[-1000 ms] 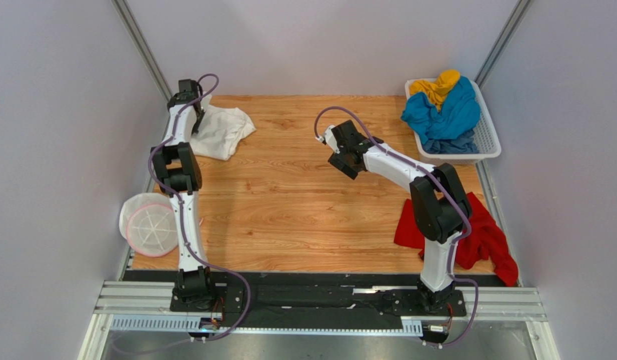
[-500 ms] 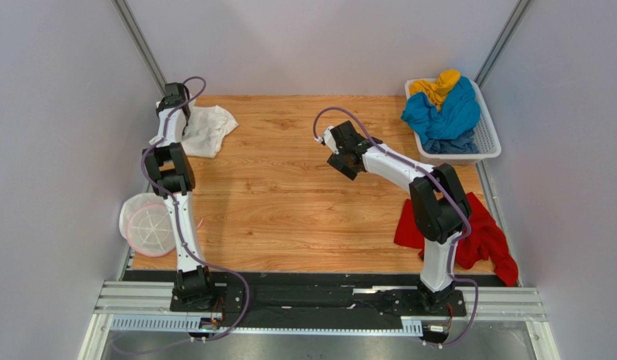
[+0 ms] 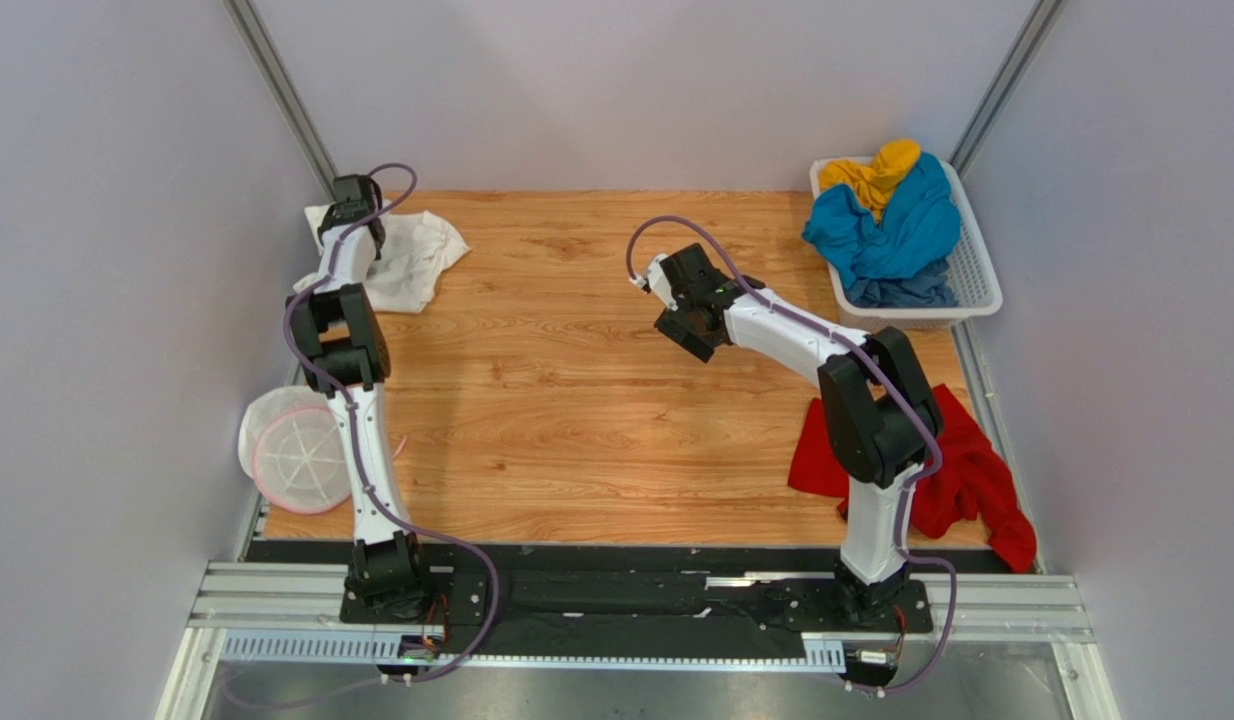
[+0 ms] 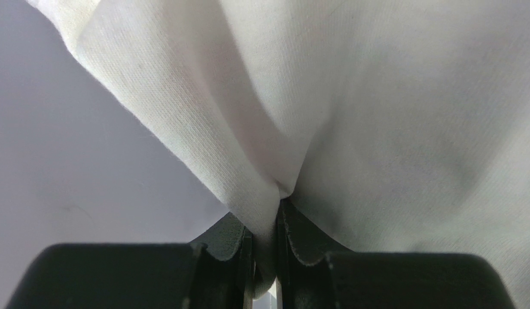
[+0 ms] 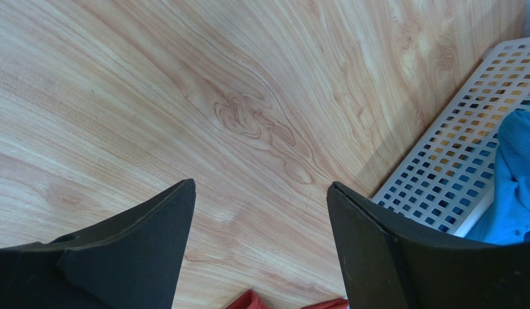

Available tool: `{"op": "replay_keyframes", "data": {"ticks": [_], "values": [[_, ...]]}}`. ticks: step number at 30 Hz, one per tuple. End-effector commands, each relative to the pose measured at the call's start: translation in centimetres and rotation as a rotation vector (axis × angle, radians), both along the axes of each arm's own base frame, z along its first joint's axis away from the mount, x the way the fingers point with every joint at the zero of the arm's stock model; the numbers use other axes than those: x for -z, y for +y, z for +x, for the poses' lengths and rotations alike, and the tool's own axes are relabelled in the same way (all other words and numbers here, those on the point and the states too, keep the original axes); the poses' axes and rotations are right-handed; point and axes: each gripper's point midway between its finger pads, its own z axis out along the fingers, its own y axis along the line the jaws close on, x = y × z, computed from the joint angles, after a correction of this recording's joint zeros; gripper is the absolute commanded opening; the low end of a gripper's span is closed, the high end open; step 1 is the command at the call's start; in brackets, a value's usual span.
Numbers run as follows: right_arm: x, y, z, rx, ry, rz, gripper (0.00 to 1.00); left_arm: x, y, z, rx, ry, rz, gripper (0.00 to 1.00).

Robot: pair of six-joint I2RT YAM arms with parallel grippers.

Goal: Fold and stack the t-shirts

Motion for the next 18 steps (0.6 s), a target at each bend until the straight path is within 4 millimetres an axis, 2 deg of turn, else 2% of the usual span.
{"op": "replay_keyframes", "data": {"ticks": [1,2,5,8,9,11,12,14,15,17,18], "values": [[-1.5,0.3,-0.3,0.015,-0.035,0.040,0.80,-2.9,1.3,-0.4,-0.021,-0.055,0.029,0.00],[-1.5,0.3,-0.3,0.015,-0.035,0.040,0.80,-3.0,1.2,-0.4,-0.019,-0.063,0.025,0.00],[-1.3,0.4,-0.5,0.015,-0.027,0.039,0.80,-3.6,1.1,-0.4,-0.014,-0.075,0.022,0.09],[-1.2,0.4,-0.5,0.018,-0.024,0.042,0.80,-4.6,1.0,-0.5,-0.013,-0.096,0.020,0.22],[-1.2,0.3,-0.5,0.018,-0.024,0.040,0.80,-5.7,0.9,-0.4,-0.011,-0.119,0.022,0.31],[-1.1,0.4,-0.6,0.016,-0.022,0.043,0.80,-6.0,0.7,-0.6,-0.008,-0.130,0.015,0.37],[-1.1,0.4,-0.6,0.018,-0.022,0.040,0.79,-7.3,0.8,-0.5,-0.010,-0.160,0.022,0.41],[-1.1,0.5,-0.7,0.018,-0.021,0.043,0.80,-7.7,0.7,-0.7,-0.007,-0.167,0.024,0.51],[-1.1,0.5,-0.7,0.017,-0.021,0.043,0.79,-8.6,0.8,-0.7,-0.011,-0.187,0.035,0.56],[-1.1,0.5,-0.8,0.017,-0.021,0.043,0.79,-9.3,1.0,-0.9,-0.016,-0.194,0.049,0.58],[-1.2,0.5,-0.7,0.018,-0.024,0.045,0.79,-10.2,1.1,-0.8,-0.015,-0.215,0.060,0.59]]}}
